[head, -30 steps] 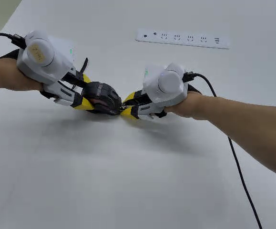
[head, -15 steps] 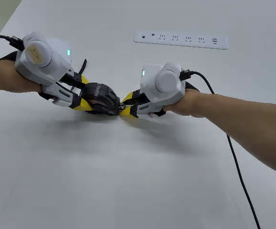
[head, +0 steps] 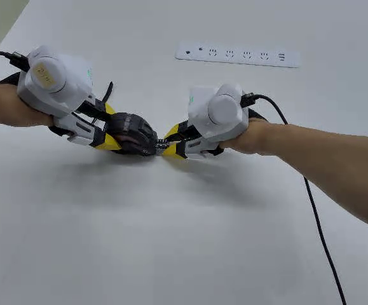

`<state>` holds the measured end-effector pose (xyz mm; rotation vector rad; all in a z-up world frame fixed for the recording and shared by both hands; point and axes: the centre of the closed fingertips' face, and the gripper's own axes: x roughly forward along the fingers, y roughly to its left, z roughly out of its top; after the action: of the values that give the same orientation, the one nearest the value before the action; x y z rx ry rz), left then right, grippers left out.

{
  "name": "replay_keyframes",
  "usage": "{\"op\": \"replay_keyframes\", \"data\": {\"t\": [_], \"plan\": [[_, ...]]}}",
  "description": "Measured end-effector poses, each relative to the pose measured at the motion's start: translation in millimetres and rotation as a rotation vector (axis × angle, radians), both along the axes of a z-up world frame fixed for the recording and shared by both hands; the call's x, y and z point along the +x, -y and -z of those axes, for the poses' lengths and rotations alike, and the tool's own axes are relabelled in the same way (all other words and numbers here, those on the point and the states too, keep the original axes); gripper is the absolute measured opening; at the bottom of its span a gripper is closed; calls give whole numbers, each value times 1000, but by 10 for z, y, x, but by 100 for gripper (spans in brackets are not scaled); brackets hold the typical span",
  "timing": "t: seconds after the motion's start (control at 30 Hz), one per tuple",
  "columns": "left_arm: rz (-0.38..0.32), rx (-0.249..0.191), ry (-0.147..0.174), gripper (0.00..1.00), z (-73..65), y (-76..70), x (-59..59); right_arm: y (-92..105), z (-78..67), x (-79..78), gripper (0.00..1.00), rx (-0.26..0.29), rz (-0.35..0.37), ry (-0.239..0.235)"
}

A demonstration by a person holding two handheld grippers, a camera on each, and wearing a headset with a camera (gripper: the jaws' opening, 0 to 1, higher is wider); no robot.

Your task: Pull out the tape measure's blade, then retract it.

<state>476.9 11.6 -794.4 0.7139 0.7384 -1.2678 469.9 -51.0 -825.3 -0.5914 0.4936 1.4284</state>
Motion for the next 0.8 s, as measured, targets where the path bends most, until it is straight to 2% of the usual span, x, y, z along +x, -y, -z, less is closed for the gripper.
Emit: {"op": "replay_keyframes", "data": {"t": [0.8], "plan": [[-12,4,-5,27,-12,-2,-16,157,-22,-26,12,-17,-10,-1]]}}
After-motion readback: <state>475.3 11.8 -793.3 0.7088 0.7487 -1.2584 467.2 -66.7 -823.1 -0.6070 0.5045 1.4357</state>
